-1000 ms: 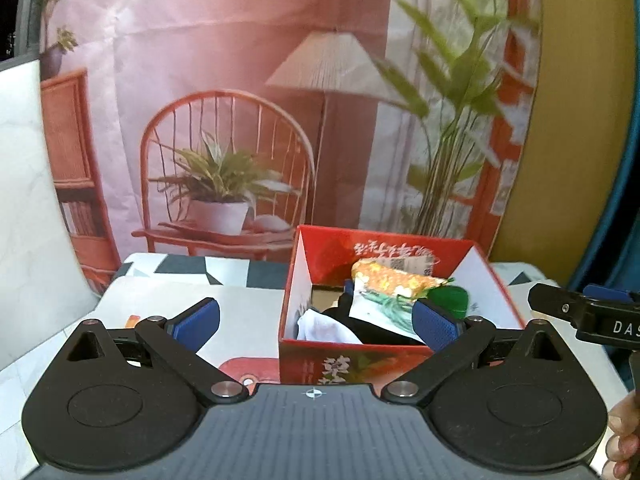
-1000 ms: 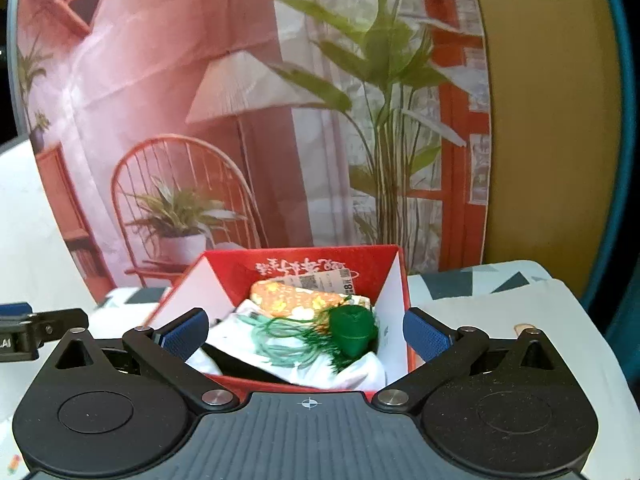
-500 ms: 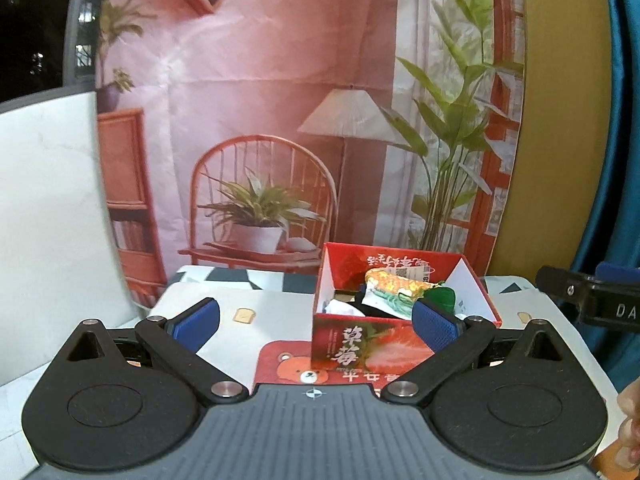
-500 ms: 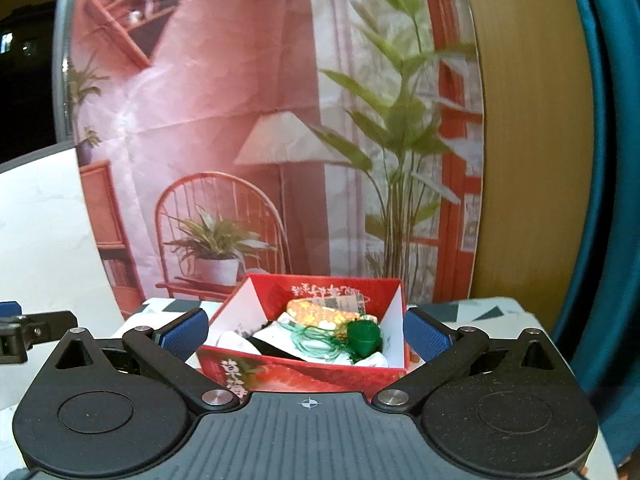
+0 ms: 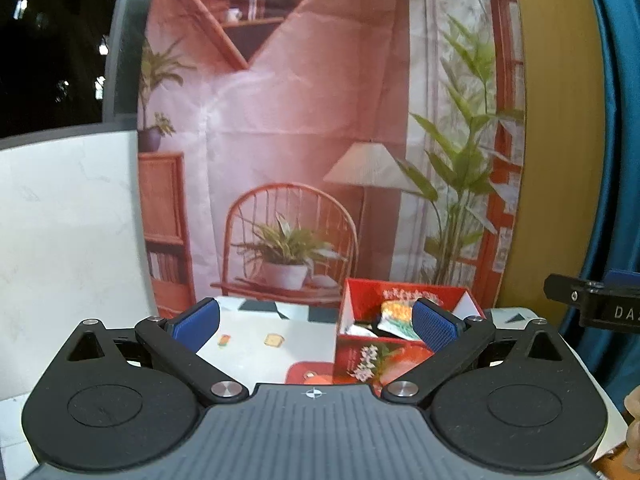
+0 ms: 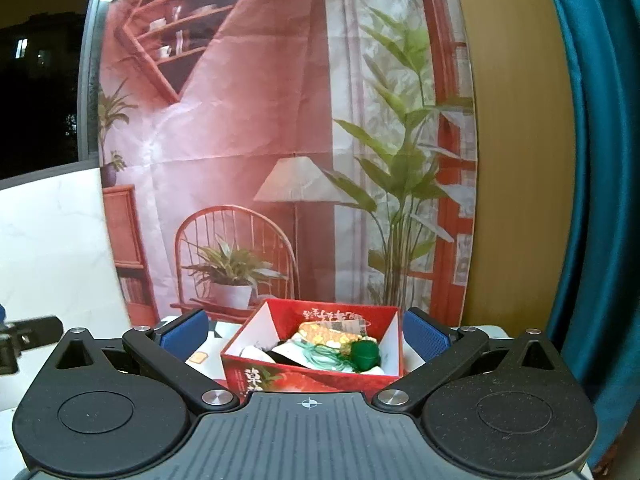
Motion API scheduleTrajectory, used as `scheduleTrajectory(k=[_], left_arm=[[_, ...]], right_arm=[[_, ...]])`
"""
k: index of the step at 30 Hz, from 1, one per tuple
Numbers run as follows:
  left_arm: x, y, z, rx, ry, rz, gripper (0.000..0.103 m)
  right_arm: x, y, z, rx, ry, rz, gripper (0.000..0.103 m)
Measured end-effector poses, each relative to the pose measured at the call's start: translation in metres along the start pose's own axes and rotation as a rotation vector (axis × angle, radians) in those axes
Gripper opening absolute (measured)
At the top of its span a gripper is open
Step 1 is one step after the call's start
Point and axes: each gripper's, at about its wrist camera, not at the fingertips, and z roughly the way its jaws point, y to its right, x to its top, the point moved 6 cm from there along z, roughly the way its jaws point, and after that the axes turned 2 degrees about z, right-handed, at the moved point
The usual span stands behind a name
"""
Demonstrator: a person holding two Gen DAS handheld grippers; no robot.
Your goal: Organize soft objects
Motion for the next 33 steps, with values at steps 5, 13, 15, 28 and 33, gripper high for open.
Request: scheduleTrajectory(k=[5, 13, 15, 28, 33], left_arm=[[0.002, -0.005, -0.009, 0.016, 0.02, -0.013, 0.103], [-0.003, -0.005, -0.005, 0.021, 0.001, -0.016, 0.103], [-0.004, -0.005, -0.005, 0.019, 0.002, -0.014, 0.103], [-0.01, -0.012, -0.002, 0.014, -0.015, -0.019, 0.103], [-0.011, -0.012, -0.001, 0.011, -0.021, -0.019, 0.103]], right_arm=[[0.002, -0.007, -0.005, -0.003, 0.013, -0.012, 0.103], [-0.001, -0.01, -0.007, 0.005, 0.015, -0.017, 0.103], [-0.001, -0.009, -0.008, 0.002, 0.017, -0.012, 0.103], [-0.003, -0.005, -0.009, -0.022, 0.031, -0.009, 0.103], [-0.003, -0.005, -0.008, -0.022, 0.029, -0.011, 0.103]])
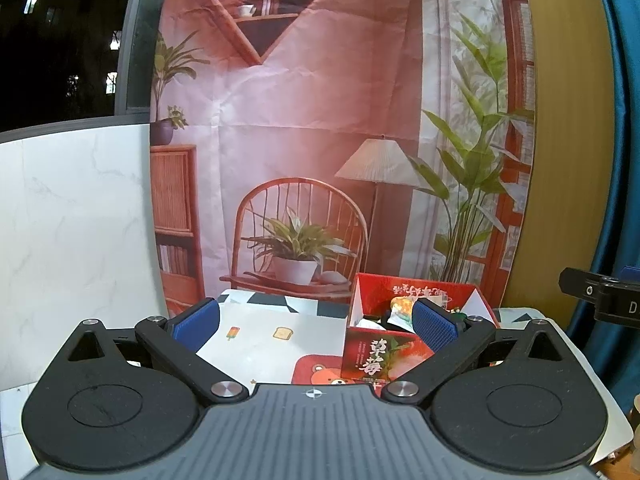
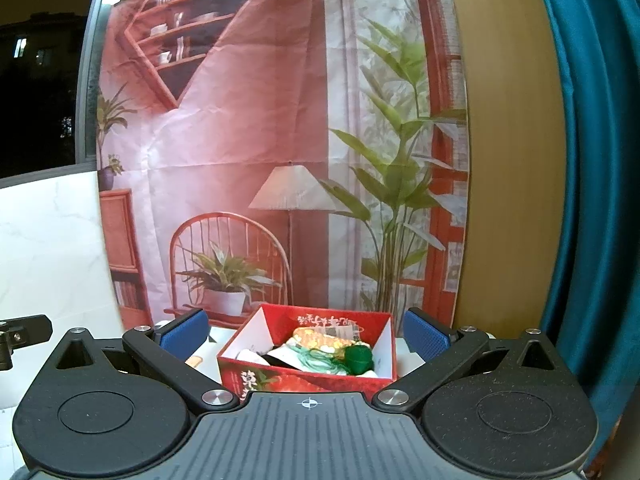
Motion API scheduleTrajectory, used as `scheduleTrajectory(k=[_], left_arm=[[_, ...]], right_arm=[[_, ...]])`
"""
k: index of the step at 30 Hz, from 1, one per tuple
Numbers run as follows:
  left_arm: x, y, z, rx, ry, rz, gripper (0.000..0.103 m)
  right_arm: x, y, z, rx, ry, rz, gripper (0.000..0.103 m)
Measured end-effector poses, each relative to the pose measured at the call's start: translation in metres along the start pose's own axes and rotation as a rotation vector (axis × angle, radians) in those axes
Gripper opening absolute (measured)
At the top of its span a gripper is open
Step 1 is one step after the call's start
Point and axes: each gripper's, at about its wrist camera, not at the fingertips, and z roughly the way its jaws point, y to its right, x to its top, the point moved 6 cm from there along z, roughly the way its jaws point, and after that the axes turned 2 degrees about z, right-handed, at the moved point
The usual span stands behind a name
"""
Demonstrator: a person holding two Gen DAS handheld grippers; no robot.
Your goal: Organize soft objects
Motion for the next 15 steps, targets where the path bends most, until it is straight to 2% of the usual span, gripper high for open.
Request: scheduleTrajectory(k=[15], left_arm=[[-0.0011, -0.0025, 0.003, -0.004, -0.011, -0.001, 0.103]], right_arm=[[-0.005, 0.0053, 0.003, -0.004, -0.004, 0.009, 0.103]])
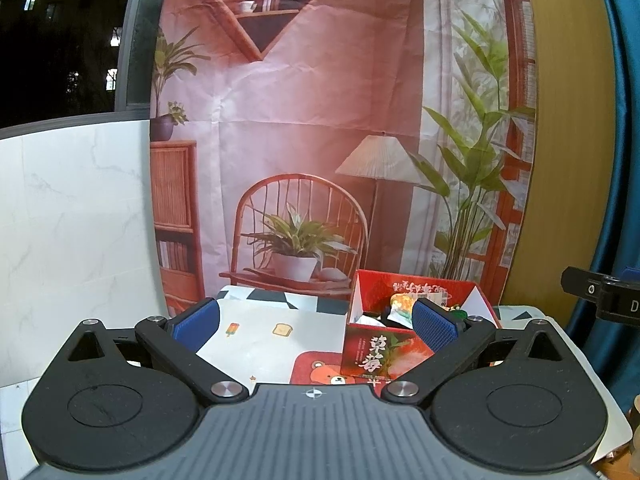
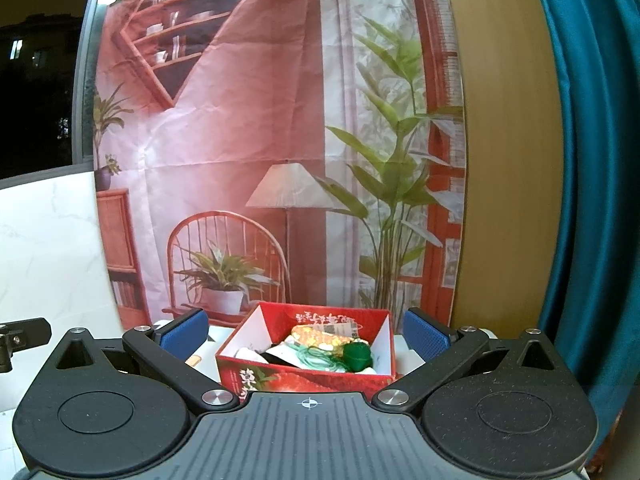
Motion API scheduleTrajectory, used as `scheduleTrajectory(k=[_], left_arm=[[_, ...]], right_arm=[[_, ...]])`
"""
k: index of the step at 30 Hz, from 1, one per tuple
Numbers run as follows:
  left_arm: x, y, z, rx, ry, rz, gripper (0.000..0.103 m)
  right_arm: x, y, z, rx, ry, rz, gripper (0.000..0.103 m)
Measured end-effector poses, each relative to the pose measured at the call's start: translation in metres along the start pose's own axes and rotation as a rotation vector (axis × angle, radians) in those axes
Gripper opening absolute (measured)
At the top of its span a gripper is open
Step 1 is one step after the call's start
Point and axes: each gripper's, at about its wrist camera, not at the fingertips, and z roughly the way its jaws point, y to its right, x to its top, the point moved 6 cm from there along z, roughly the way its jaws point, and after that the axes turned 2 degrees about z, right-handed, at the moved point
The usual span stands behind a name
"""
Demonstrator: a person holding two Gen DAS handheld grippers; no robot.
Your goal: Organize soft objects
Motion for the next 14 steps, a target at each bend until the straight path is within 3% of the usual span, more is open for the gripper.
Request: scheduleTrajectory(k=[14], left_arm=[[-0.0013, 0.0009, 0.0007, 0.005, -0.002, -0.004, 0.103]], right_arm=[[-0.0031, 0.001, 0.0019, -0.003, -0.005, 0.001, 0.103]])
